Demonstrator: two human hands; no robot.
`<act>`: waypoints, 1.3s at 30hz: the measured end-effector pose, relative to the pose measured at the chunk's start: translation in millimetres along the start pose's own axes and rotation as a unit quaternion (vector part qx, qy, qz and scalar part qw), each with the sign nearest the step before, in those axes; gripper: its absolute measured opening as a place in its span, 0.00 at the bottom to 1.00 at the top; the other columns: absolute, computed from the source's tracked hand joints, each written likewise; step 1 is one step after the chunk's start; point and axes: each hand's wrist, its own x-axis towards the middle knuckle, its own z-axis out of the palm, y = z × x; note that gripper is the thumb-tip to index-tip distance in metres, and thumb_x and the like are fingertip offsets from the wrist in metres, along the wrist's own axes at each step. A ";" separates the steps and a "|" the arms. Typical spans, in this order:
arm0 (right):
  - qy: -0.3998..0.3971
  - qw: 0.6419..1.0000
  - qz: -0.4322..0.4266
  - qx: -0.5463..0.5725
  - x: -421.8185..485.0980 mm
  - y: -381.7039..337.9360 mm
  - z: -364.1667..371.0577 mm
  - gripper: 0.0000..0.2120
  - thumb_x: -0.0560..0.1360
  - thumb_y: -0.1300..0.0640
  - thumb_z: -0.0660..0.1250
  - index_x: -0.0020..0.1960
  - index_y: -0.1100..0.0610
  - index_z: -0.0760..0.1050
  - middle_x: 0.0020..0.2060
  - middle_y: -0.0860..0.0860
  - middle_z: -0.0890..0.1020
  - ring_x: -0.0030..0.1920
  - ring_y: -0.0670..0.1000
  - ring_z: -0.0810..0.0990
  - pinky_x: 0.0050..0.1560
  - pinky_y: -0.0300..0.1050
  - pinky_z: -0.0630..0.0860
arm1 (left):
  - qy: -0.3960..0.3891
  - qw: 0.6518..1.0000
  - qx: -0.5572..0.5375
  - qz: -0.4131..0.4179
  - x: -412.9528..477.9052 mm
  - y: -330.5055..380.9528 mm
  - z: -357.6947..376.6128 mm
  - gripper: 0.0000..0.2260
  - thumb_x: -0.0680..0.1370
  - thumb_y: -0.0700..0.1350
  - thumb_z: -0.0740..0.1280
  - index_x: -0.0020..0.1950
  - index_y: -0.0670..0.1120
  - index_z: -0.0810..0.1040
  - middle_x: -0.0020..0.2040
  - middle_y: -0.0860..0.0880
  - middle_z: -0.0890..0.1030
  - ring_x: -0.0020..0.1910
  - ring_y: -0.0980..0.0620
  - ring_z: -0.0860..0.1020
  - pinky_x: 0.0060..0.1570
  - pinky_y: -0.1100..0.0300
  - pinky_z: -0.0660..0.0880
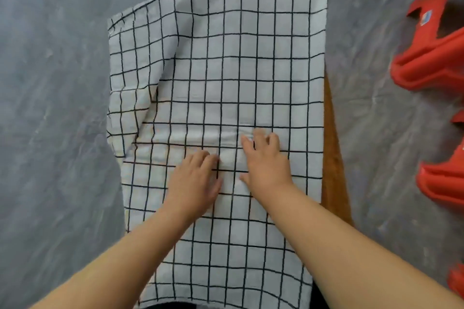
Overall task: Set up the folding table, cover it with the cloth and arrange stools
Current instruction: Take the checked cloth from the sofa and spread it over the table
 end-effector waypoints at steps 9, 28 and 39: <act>-0.049 0.970 -0.235 -0.046 0.4 78.7 -2.0 0.45 0.74 0.45 0.67 0.76 0.51 0.40 0.75 0.50 0.43 0.72 0.54 0.47 0.60 0.45 0.71 | 0.104 0.952 -0.077 -0.278 -7.5 74.7 33.7 0.22 0.70 0.48 0.73 0.61 0.42 0.73 0.62 0.43 0.73 0.61 0.41 0.69 0.59 0.47 0.66; -0.083 0.910 -0.403 -0.041 13.6 118.1 -17.0 0.37 0.77 0.48 0.63 0.77 0.53 0.45 0.75 0.53 0.49 0.74 0.55 0.48 0.70 0.46 0.60 | 0.108 0.912 -0.142 -0.369 -48.3 230.7 85.3 0.23 0.71 0.63 0.60 0.56 0.47 0.76 0.50 0.49 0.76 0.48 0.49 0.72 0.43 0.53 0.74; -0.005 0.721 -0.660 -0.213 61.7 192.9 -41.5 0.23 0.65 0.66 0.67 0.60 0.62 0.74 0.58 0.58 0.77 0.57 0.60 0.76 0.50 0.53 0.77 | 0.120 0.878 -0.107 -0.450 -39.4 266.8 102.3 0.31 0.61 0.44 0.78 0.61 0.39 0.75 0.57 0.39 0.77 0.54 0.38 0.74 0.51 0.42 0.74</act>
